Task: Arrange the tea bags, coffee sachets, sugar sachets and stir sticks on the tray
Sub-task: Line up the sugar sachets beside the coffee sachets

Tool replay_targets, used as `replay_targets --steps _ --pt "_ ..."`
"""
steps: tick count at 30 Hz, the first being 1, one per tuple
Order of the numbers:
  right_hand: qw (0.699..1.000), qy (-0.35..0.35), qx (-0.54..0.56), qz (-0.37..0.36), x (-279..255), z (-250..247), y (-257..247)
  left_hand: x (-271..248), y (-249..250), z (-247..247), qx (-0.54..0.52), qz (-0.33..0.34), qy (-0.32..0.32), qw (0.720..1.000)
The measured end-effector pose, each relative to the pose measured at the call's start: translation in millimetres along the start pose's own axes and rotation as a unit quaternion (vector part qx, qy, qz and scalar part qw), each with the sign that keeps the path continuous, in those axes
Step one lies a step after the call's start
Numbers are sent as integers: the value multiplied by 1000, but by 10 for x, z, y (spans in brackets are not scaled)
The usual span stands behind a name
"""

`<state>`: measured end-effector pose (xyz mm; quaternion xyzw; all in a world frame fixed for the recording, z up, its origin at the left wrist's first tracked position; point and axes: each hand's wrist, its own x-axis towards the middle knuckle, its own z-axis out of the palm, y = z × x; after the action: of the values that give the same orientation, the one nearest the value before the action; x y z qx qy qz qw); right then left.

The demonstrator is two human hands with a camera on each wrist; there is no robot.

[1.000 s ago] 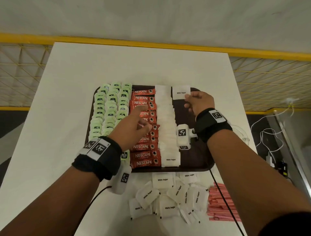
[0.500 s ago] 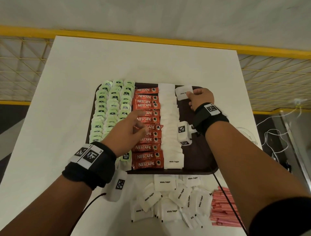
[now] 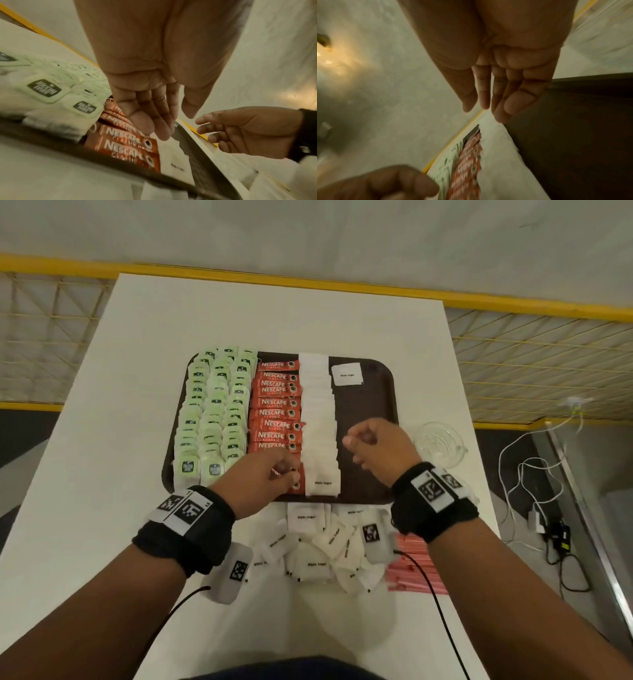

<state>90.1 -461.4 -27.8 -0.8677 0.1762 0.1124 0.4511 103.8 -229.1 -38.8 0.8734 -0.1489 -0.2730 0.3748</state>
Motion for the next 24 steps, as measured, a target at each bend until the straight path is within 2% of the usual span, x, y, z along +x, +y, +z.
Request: replay_targets --steps 3,5,7,10,14,16,24 --pt "986 -104 -125 -27 -421 48 210 -225 13 193 70 -10 -29 997" --pt "967 -140 -209 -35 -622 60 374 -366 -16 318 119 -16 -43 992" --pt "954 -141 -265 -22 -774 54 523 -491 -84 433 171 -41 -49 983" --pt "938 -126 -323 -3 -939 55 680 -611 -233 562 229 -129 -20 964" --pt "925 -127 -358 34 -1077 143 750 -716 -332 703 207 -231 48 950" --pt "927 -123 -351 56 -1101 189 755 -736 -301 783 219 -239 63 944" --pt "920 -99 -378 39 -1075 301 809 -727 -222 1023 246 -231 96 936"
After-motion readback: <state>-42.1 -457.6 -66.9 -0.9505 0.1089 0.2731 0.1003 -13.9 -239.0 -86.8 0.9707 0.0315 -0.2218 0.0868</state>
